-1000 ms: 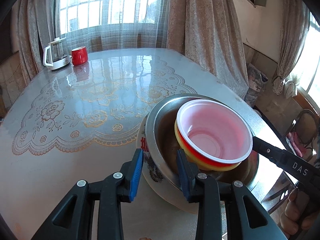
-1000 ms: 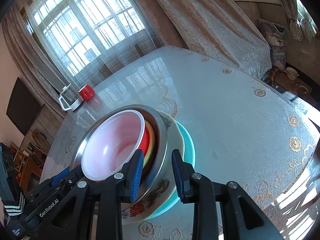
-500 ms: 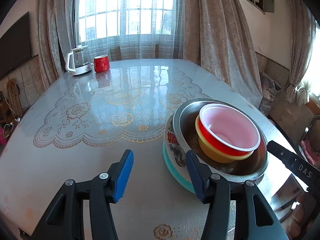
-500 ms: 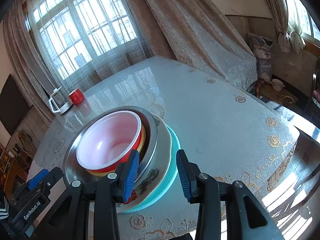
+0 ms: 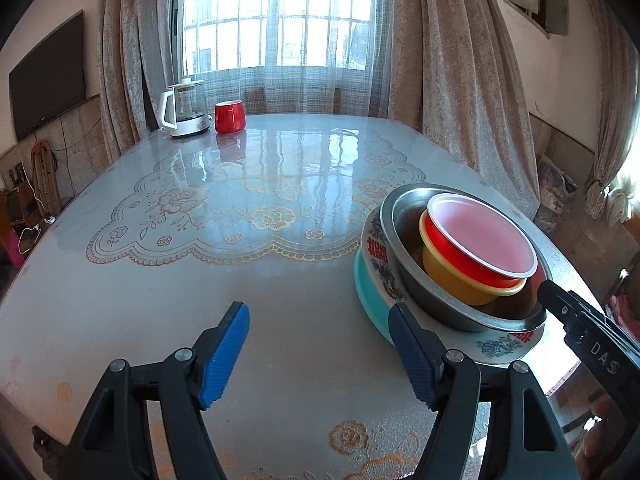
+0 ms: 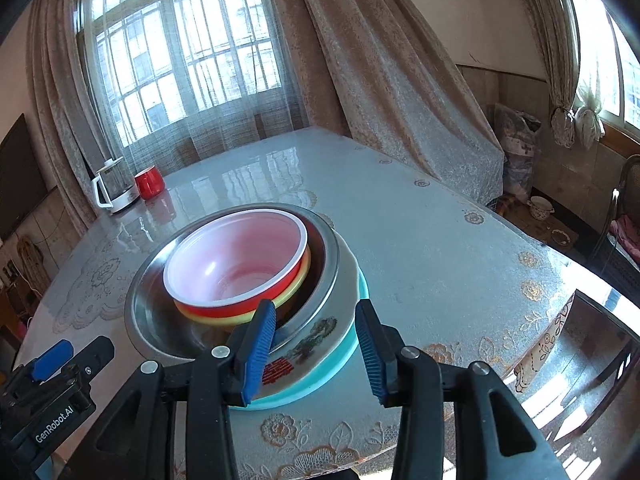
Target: Organize plates and bowls
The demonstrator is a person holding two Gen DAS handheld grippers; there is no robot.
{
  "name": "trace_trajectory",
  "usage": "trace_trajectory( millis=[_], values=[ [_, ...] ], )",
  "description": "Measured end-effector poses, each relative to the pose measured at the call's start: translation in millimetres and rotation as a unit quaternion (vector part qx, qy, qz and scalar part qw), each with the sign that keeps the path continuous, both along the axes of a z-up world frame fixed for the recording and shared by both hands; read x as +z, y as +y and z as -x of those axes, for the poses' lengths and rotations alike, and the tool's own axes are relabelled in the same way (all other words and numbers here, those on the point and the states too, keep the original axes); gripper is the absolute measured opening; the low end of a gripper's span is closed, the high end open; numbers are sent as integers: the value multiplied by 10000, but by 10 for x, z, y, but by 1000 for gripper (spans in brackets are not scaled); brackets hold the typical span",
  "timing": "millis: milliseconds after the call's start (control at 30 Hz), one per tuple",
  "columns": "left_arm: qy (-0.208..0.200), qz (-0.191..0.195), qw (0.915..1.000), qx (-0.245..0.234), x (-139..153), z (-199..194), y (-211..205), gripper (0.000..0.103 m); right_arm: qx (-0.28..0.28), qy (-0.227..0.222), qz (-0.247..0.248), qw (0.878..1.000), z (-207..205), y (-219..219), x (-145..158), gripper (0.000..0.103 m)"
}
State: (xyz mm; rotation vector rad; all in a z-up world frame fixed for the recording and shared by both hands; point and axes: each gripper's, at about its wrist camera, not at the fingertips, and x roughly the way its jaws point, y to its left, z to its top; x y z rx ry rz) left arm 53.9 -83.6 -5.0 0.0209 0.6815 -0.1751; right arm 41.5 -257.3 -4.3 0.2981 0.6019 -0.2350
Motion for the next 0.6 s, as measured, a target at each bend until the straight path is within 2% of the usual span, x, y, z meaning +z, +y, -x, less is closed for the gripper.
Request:
trace_trajectory(
  millis=[300, 600],
  values=[
    [-31, 11, 10000, 53, 6, 55, 58, 80, 71, -52, 93, 9999, 14, 96, 15, 44],
    [-66, 6, 10000, 32, 26, 83, 59, 80, 64, -104, 142, 9998, 41, 104, 34, 44]
  ],
)
